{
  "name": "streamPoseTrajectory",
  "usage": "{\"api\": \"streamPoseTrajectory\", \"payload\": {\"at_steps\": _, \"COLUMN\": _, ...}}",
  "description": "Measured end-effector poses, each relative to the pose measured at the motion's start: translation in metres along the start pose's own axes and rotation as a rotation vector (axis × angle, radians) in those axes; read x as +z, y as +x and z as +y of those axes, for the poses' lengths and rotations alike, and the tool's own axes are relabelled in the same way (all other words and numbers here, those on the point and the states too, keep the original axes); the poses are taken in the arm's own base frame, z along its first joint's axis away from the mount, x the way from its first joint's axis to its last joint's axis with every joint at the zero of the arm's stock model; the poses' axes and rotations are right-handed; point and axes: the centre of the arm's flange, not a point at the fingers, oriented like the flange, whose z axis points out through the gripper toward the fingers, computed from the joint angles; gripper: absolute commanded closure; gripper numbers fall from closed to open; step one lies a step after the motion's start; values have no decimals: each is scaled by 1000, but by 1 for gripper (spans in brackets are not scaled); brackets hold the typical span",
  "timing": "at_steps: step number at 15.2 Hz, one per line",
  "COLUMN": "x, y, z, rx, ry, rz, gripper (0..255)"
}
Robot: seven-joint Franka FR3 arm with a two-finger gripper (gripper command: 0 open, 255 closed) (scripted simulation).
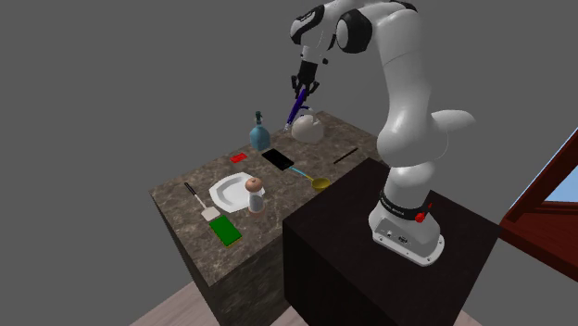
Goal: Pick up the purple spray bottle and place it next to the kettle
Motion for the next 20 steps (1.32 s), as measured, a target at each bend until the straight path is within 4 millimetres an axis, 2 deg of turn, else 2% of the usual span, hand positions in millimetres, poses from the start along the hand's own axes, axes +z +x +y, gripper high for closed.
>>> {"api": "streamPoseTrajectory", "payload": {"at_steps": 20, "x": 98, "y": 35, "z": 11, "rx": 0, "ry": 0, "rz": 0, "gripper": 255}}
